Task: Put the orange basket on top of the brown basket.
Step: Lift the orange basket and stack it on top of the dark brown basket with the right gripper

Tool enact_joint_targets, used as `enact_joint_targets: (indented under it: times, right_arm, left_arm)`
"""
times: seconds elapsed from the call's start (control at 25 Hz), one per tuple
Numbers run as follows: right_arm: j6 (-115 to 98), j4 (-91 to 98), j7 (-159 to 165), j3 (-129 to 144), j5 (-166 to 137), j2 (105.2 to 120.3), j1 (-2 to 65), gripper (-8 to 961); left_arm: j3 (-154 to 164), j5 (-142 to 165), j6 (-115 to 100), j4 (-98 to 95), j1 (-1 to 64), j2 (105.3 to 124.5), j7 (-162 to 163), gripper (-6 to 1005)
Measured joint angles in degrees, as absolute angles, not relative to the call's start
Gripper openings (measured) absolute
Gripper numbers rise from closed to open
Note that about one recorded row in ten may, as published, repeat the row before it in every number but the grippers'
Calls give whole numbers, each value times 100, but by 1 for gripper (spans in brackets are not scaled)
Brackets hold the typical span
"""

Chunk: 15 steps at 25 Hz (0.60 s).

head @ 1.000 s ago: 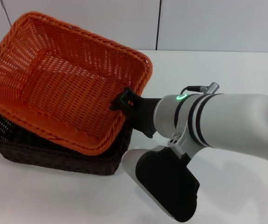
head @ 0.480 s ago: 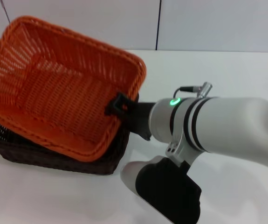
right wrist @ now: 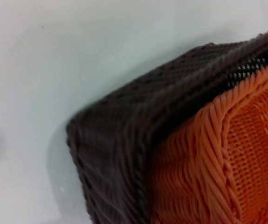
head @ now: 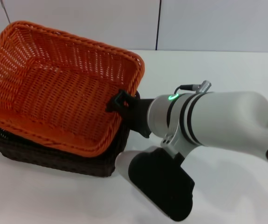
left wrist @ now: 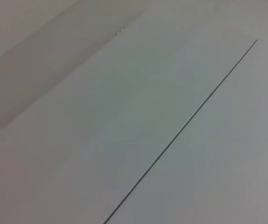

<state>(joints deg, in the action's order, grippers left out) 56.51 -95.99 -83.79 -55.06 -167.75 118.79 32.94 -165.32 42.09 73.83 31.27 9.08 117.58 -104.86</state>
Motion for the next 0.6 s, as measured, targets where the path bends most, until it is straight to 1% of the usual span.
enact_joint_targets:
  times: [0.36,0.6]
  right_arm:
    - [5776,-9709,-8429,-5613,-16766,11884,3252,316]
    - [6407,-9892,-8348,-5734,-16744,11903,3368,314]
  left_arm:
    - [-16532,4209,7388,3129,907,11765,-10419,738]
    - [-16520,4210,7393,3098,895,11772,-10416,738]
